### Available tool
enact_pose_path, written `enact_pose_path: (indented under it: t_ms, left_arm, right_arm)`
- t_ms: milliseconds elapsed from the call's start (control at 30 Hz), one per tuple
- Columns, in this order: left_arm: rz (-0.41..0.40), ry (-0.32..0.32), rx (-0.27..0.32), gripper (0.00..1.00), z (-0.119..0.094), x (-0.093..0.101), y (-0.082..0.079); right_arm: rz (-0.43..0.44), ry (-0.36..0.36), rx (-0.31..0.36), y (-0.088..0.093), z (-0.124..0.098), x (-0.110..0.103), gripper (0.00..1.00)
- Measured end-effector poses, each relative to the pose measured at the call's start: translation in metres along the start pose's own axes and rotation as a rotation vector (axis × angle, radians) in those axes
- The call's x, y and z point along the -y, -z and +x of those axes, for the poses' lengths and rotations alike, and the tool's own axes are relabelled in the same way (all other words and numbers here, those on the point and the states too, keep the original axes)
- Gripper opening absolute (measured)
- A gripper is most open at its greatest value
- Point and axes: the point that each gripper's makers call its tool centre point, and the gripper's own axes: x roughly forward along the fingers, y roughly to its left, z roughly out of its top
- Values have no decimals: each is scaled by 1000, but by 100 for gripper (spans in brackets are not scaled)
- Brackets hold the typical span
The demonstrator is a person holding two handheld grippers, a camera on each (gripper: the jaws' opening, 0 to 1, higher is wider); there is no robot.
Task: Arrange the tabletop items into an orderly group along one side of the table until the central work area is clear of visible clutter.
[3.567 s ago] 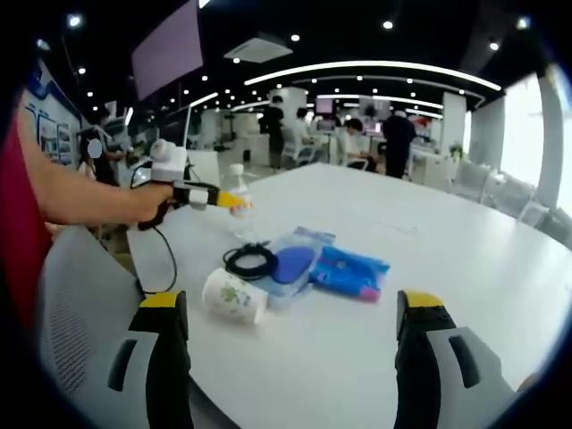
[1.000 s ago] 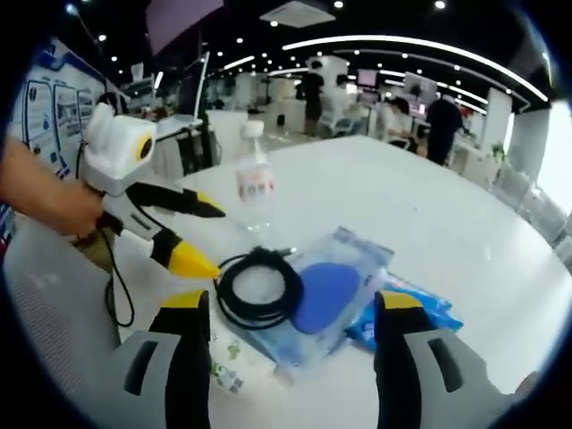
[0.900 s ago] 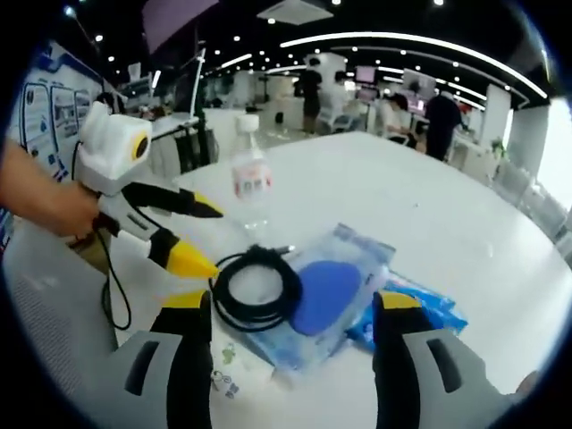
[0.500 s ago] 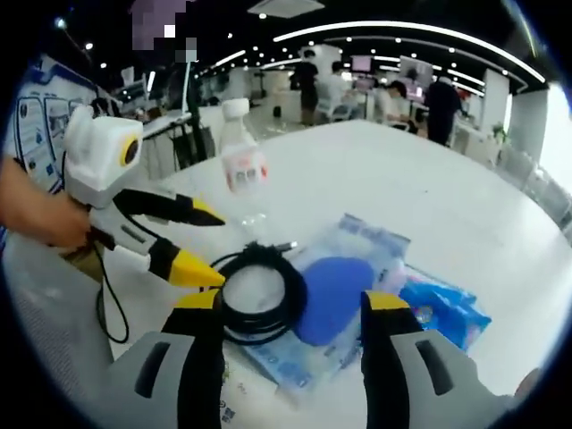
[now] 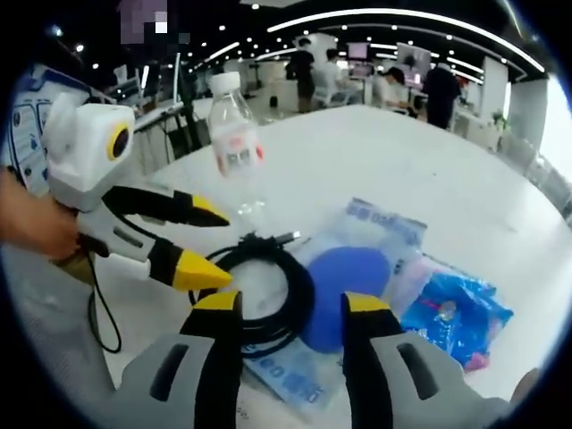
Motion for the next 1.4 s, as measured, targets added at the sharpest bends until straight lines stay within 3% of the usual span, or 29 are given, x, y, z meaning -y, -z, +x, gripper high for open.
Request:
enact_pose_path:
  t_ms: [300, 1400]
  left_arm:
    - [6, -7, -11, 39, 4, -1, 4]
    - [10, -24, -29, 22, 14, 2, 12]
  right_arm:
    - [31, -5, -19, 4, 5, 0, 33]
    - [76, 7, -63, 13, 14, -5, 25]
